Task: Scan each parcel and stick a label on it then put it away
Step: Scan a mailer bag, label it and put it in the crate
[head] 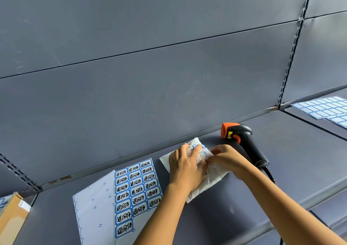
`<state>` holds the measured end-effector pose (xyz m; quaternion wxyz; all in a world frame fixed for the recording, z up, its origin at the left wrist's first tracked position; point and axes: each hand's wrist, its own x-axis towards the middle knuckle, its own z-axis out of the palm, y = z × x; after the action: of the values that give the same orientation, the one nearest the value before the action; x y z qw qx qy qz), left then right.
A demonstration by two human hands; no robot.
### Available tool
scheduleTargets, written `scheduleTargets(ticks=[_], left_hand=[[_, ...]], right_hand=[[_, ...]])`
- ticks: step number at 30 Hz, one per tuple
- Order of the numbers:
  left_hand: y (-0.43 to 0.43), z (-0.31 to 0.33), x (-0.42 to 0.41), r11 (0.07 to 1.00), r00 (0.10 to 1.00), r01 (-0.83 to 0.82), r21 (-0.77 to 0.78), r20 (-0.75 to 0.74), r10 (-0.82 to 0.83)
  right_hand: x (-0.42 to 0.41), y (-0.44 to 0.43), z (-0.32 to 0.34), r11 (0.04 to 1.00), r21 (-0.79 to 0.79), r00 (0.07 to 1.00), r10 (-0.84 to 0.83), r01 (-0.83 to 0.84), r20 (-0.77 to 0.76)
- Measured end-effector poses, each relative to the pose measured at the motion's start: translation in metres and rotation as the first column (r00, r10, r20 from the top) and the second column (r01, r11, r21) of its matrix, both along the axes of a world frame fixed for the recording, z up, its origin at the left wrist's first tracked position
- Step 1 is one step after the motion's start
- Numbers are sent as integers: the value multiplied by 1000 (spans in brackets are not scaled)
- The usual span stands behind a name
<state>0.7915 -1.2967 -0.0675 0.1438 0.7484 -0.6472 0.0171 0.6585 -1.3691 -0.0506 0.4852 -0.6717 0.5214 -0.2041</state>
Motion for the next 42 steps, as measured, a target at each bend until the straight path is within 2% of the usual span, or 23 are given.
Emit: scheduleTargets(ticks=[5,9,13,16,19,24,28,35,42], left_hand=[[5,1,-1,1000,998,-6,-23,-60,5],[3,-4,-1,995,997,-36,-96,-76,28],[8,-1,-1,994,994,-19,-105,-106,8],[12,3,-1,998,991,21,-55,-134,-28],[18,3,-4,983,981,-4,-184,-190,-31],[21,1,-14,917,929,-166,-362,-368,23],[26,3,-36,907,885,-190,-375,-465,-6],[43,12,-97,929,915,-84,-361,-397,-72],[63,17,-224,899,904,73,-432,-352,-243]], right_hand=[[-1,5,6,998,55,998,-25,22,65],[-4,16,7,997,65,983,-41,30,176],[-7,25,8,994,94,948,-78,51,310],[-12,32,9,987,155,922,-96,40,374],[-23,38,4,980,167,861,-173,104,479],[-57,42,16,972,137,773,-237,193,589],[-95,49,25,956,56,715,-254,288,651],[-183,69,31,912,67,623,-328,405,710],[-318,112,24,845,86,544,-415,528,729]])
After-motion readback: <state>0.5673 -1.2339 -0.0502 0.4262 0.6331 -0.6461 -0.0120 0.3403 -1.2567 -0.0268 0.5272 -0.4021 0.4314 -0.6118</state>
